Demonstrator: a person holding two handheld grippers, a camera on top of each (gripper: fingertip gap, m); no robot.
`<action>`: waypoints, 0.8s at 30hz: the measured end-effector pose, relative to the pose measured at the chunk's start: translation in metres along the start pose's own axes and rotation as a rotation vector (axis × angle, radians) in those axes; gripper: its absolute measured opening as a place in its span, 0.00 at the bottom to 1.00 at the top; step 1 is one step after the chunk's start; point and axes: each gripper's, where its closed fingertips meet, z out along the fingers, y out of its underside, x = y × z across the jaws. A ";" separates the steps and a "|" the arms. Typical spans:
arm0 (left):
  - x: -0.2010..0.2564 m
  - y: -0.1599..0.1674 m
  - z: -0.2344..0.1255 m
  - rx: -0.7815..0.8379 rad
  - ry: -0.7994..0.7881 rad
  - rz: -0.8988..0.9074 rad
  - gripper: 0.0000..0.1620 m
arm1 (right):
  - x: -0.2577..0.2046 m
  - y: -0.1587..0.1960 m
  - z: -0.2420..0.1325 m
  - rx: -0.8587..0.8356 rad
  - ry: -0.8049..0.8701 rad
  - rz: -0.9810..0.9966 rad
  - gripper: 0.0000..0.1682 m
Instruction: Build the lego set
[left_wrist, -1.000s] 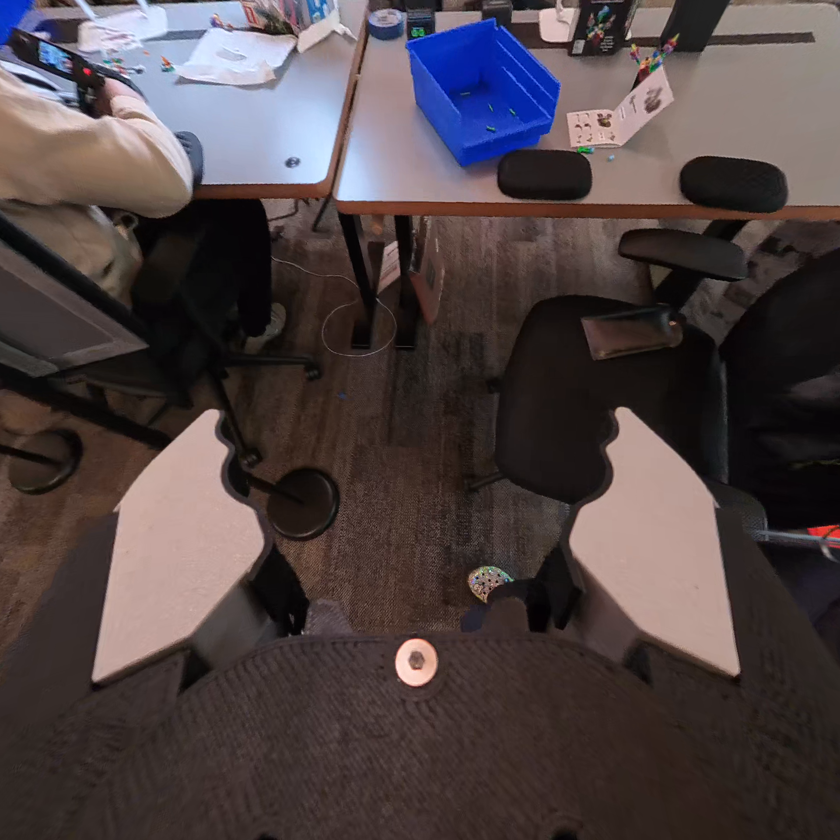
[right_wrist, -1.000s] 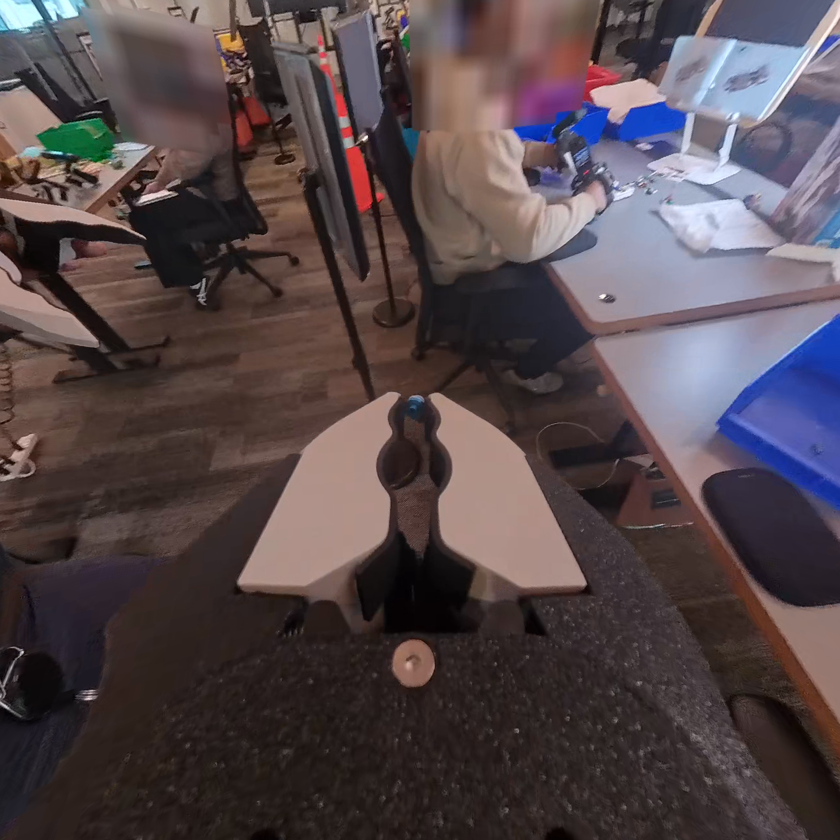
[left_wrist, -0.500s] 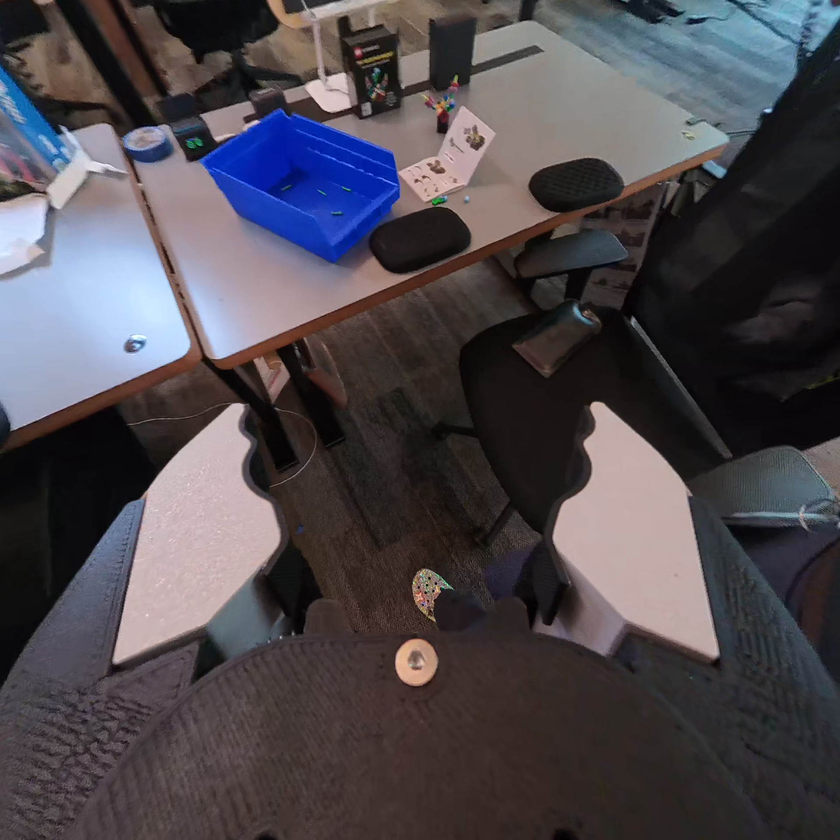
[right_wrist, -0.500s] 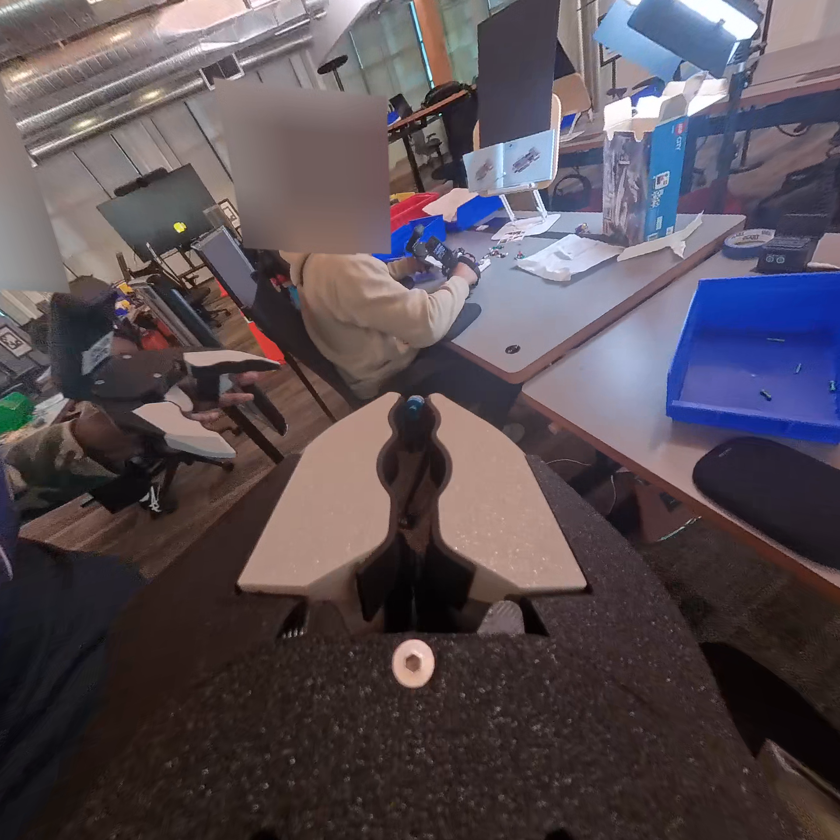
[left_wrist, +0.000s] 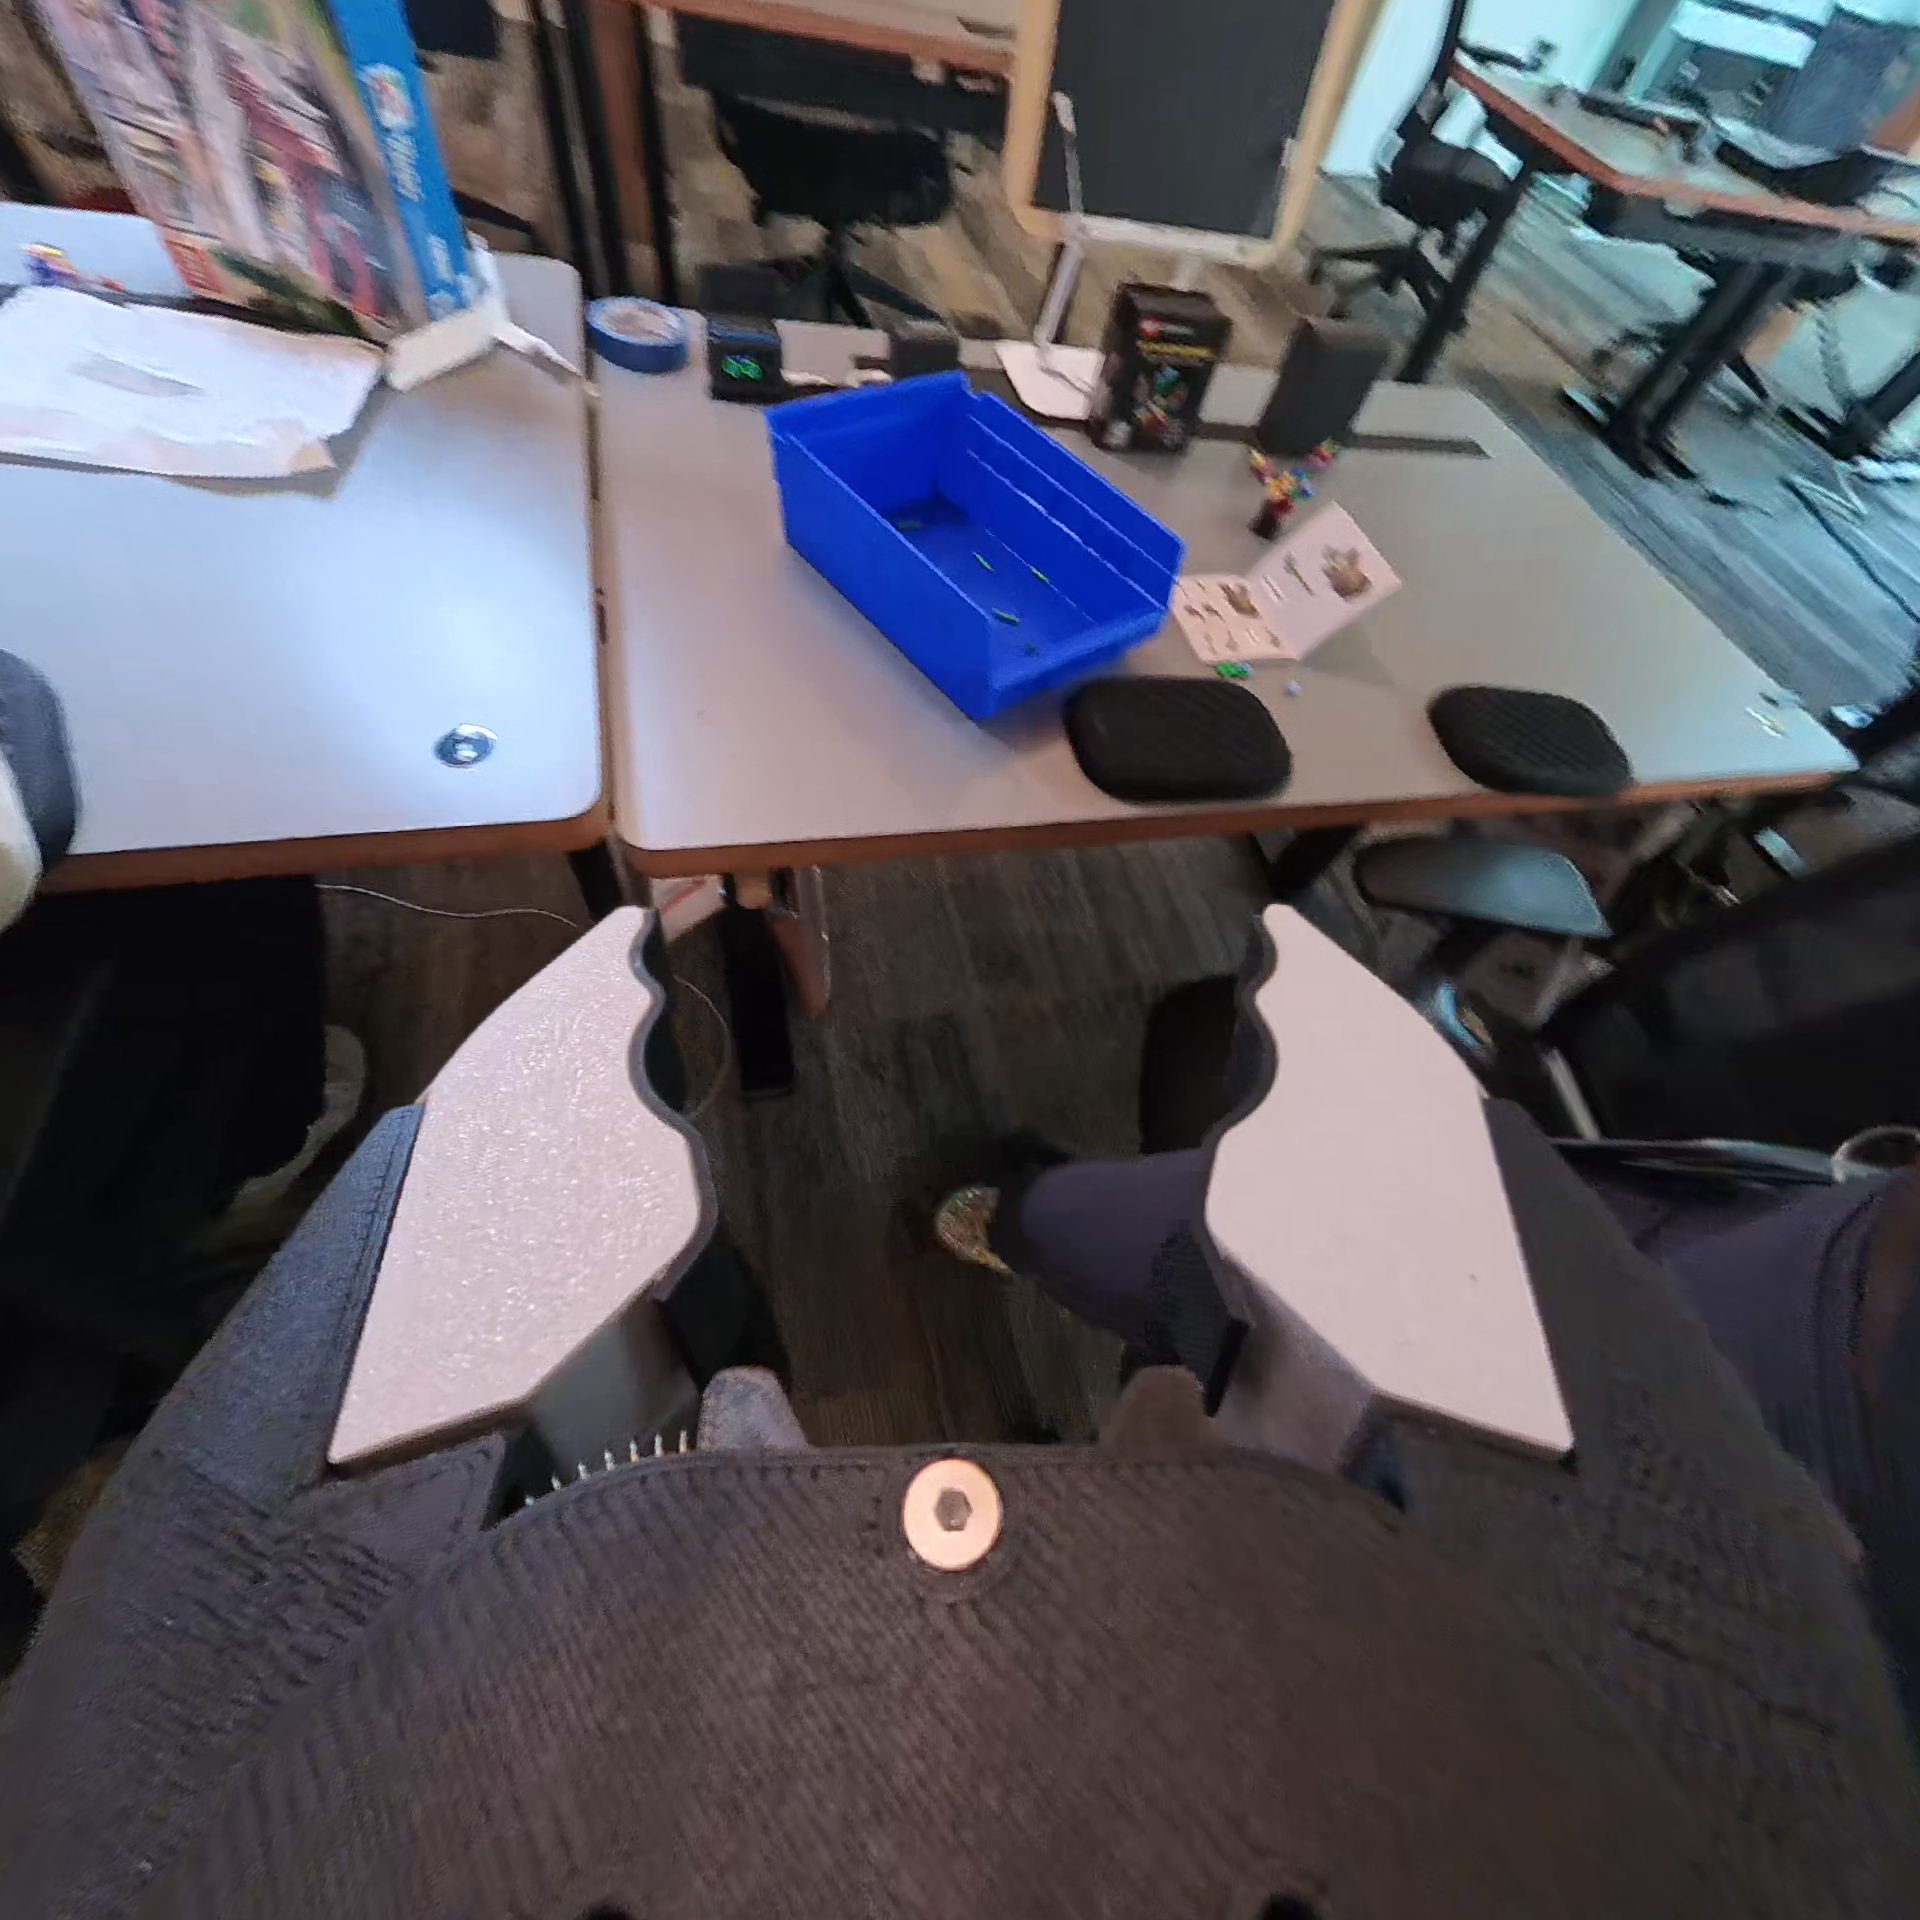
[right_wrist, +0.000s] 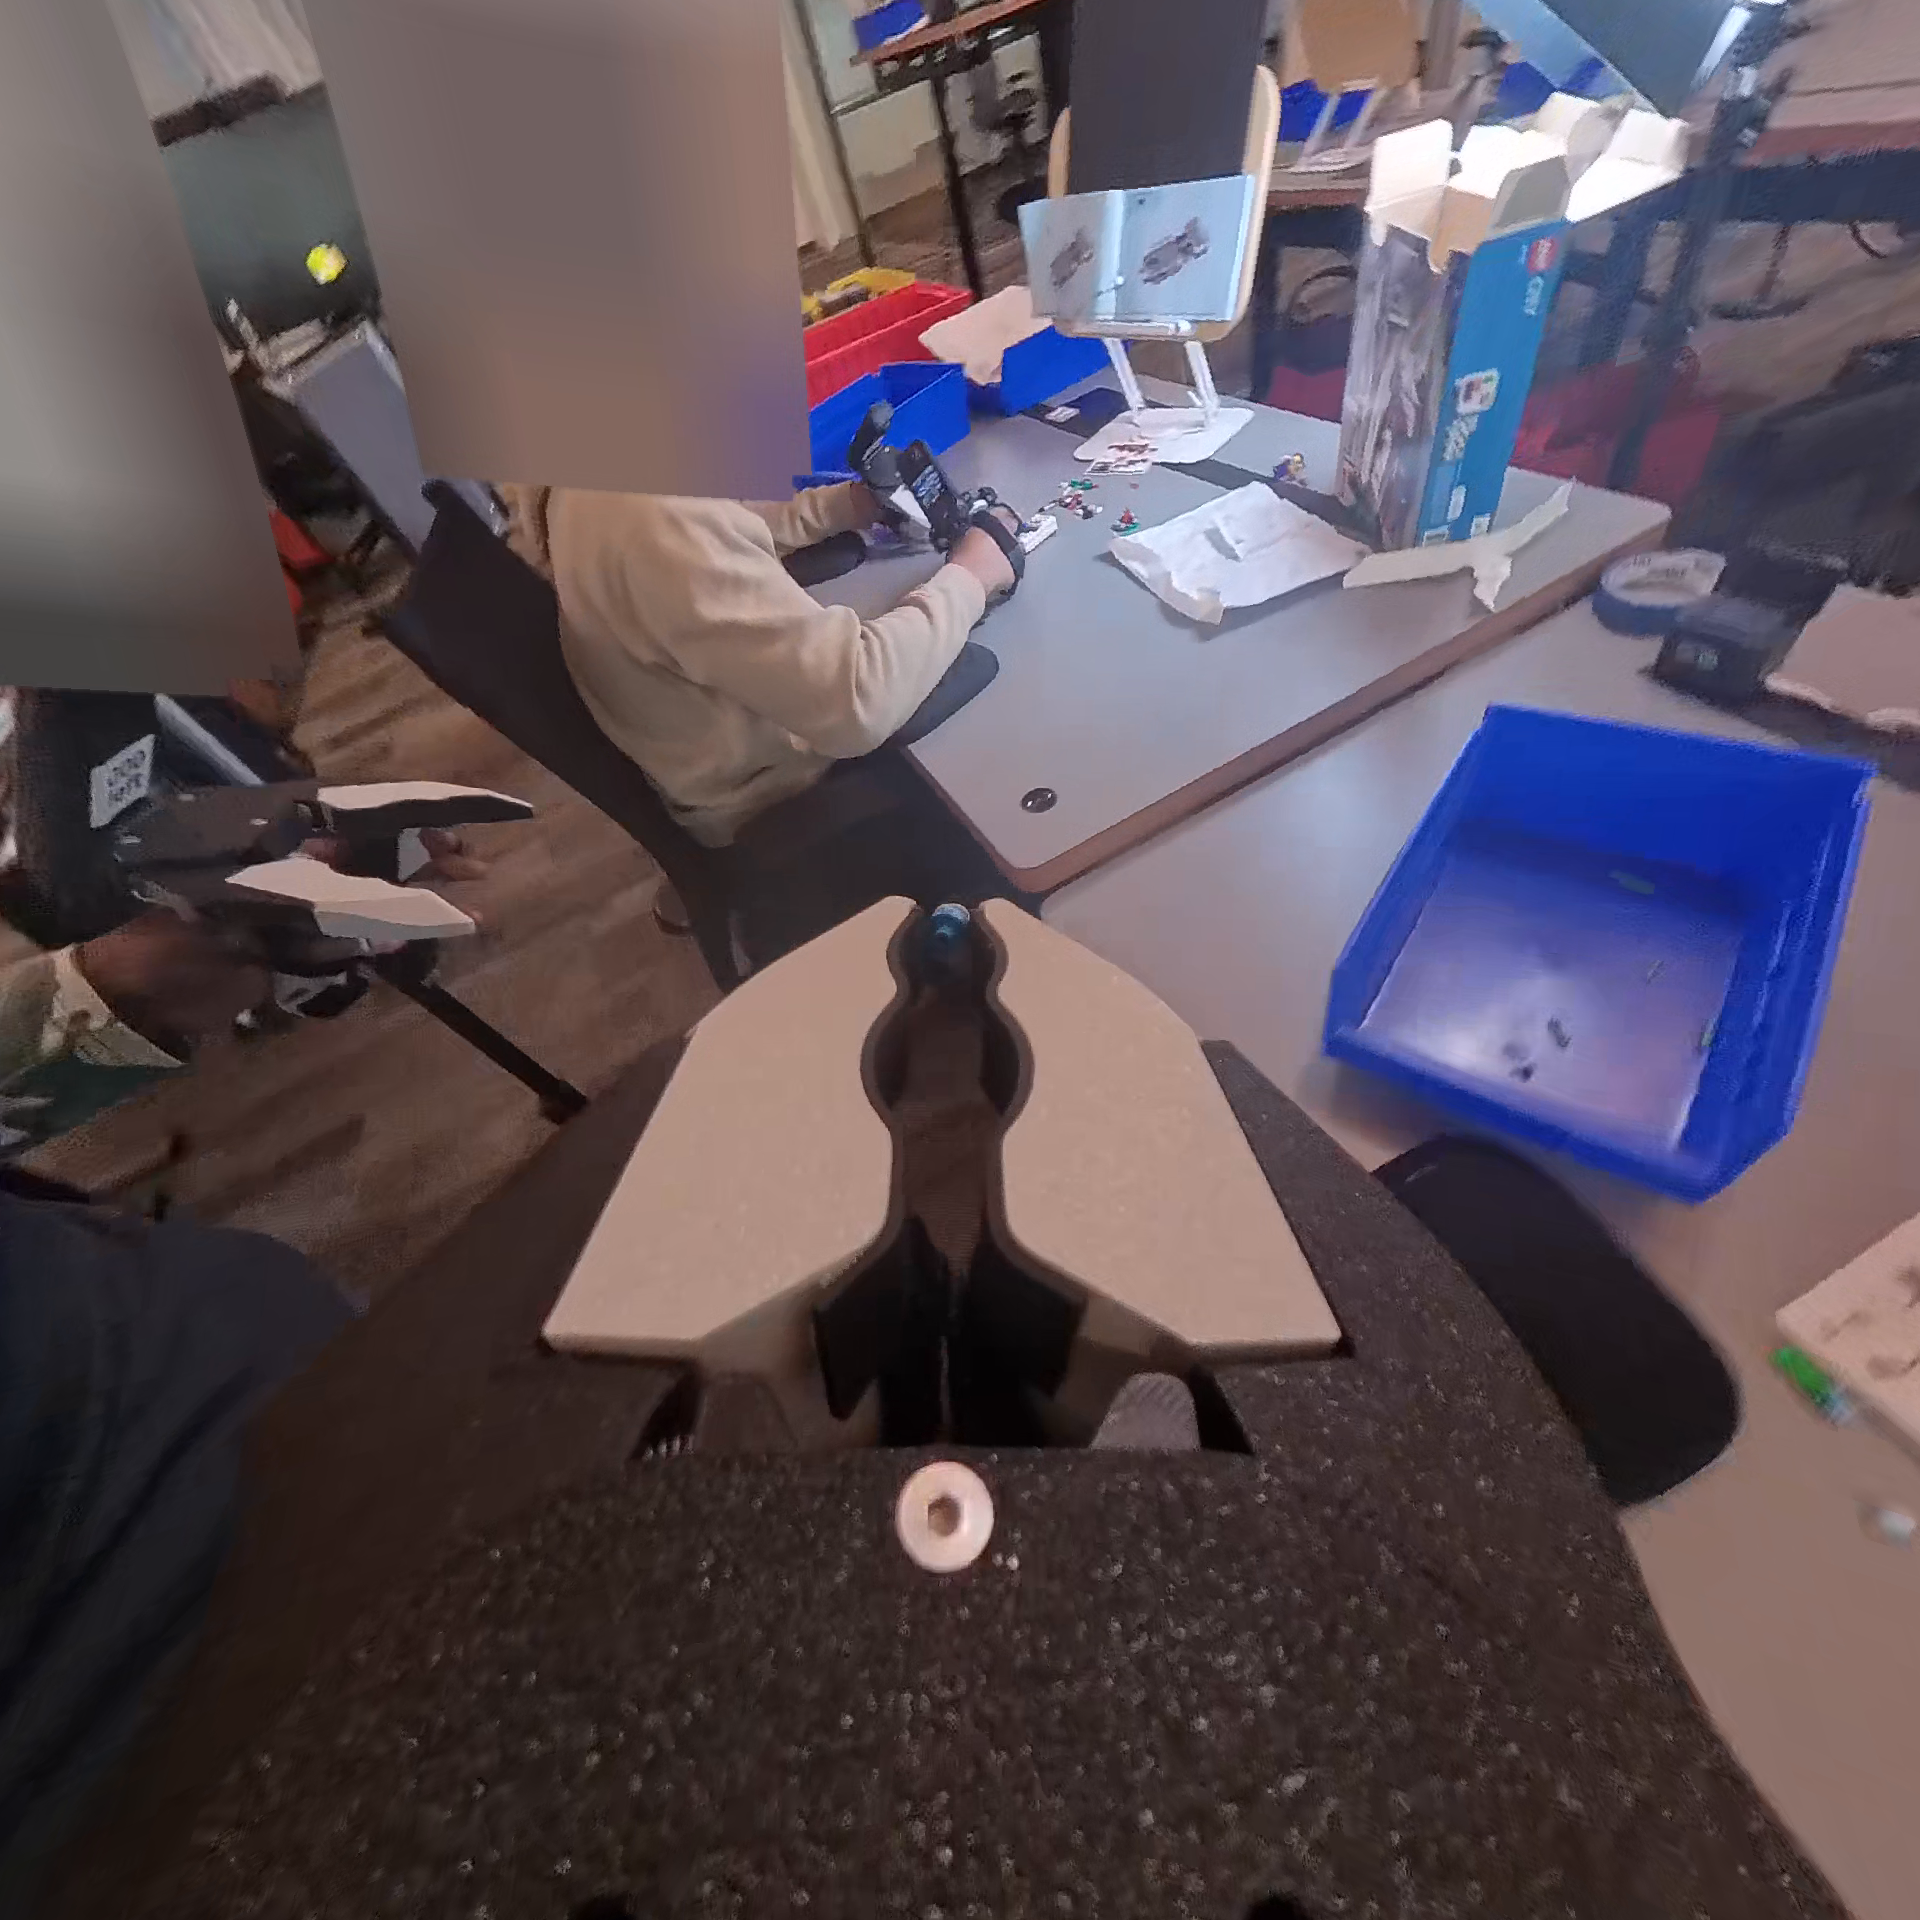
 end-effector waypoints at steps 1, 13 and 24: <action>-0.004 0.002 0.009 0.017 -0.043 -0.007 0.63 | 0.018 -0.006 0.009 -0.015 -0.031 -0.038 0.05; 0.025 0.122 0.159 -0.013 -0.204 0.041 0.63 | 0.121 0.113 0.127 -0.298 -0.689 -0.225 0.05; 0.185 0.223 0.223 0.135 -0.451 0.250 0.45 | 0.173 0.266 0.041 -0.048 -1.009 -0.364 0.05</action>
